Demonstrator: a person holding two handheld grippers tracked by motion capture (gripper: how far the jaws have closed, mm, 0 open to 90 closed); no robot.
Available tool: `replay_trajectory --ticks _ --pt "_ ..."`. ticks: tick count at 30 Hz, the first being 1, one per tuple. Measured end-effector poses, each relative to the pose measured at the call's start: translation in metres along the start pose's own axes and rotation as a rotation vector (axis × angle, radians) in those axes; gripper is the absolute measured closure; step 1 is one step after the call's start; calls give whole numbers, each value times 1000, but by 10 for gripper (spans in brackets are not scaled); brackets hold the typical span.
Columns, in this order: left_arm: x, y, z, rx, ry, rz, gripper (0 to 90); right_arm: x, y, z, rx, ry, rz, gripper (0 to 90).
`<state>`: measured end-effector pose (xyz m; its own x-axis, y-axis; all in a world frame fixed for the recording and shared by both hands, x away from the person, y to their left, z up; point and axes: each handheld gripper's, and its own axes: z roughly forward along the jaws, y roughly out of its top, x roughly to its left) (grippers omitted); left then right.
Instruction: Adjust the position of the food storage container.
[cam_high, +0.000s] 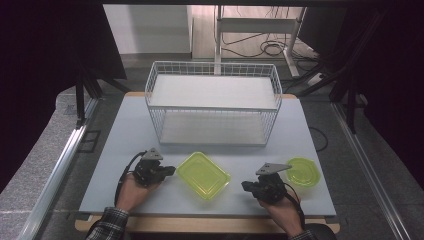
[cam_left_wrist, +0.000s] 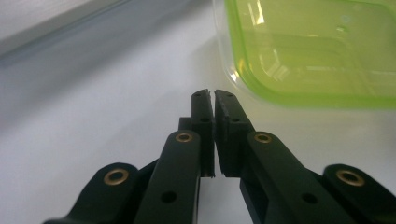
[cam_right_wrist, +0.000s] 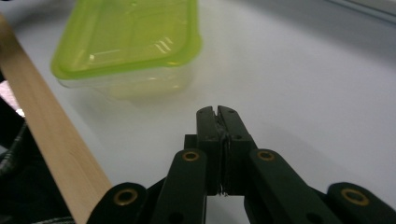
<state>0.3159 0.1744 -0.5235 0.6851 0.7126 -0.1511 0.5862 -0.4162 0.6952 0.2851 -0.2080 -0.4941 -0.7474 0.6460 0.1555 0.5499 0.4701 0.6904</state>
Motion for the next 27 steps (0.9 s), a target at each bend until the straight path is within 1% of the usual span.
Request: replay_trajectory --ticks 1,2,3,4,5,6,7,8,9,11,12,13,14,15,16,18,19,20,21,22,23,24,25,26,27 --pt "1 5 6 0 -4 7 871 4 2 6 9 21 -5 887" --pt "1 5 6 0 -4 7 872 4 2 6 9 21 -5 887" --pt "0 8 12 12 -15 19 873 8 5 13 23 35 -12 887" --pt "-1 9 14 20 -30 30 875 9 6 17 31 42 -14 887" --pt "-1 9 14 20 -30 30 876 10 8 20 33 45 -20 887" --pt "-4 9 16 22 -36 35 876 10 8 20 33 45 -20 887" --pt "-9 9 17 32 -33 53 884 13 11 25 44 54 -26 888" --pt "-9 9 17 32 -33 53 884 14 12 27 51 50 -35 888" --pt "-11 9 16 30 -53 53 885 15 13 29 57 42 -44 888" --pt "-12 9 16 28 -57 49 886 14 13 31 64 38 -42 888" --pt "-14 9 15 32 -62 55 887 13 13 32 65 39 -34 888" --pt "-17 8 16 31 -76 56 888 8 13 31 66 26 -25 888" --pt "-17 8 16 31 -76 56 888 8 13 31 66 26 -25 888" --pt "-22 8 16 35 -92 62 888 3 14 30 62 13 -12 887" --pt "-22 8 16 35 -92 62 888 3 14 30 62 13 -12 887" --pt "-26 8 16 40 -111 79 888 -4 16 29 58 6 9 886" --pt "-28 10 16 36 -84 83 885 -12 17 29 54 2 24 883" --pt "-28 10 16 36 -84 83 883 -12 17 29 54 2 24 883" --pt "-21 13 16 34 -56 69 882 -17 19 30 60 -1 31 877" --pt "-21 13 16 34 -56 69 882 -17 19 30 60 -1 31 877" --pt "-15 15 17 18 -53 34 883 -22 21 31 54 -1 40 875" --pt "-15 15 17 18 -53 34 883 -22 21 31 54 -1 40 875" --pt "-15 16 18 14 -67 37 883 -24 24 33 58 -14 33 876" --pt "-15 16 18 14 -67 37 882 -24 24 33 58 -14 33 876" --pt "-20 17 19 23 -83 56 883 -27 26 36 62 -16 32 876"
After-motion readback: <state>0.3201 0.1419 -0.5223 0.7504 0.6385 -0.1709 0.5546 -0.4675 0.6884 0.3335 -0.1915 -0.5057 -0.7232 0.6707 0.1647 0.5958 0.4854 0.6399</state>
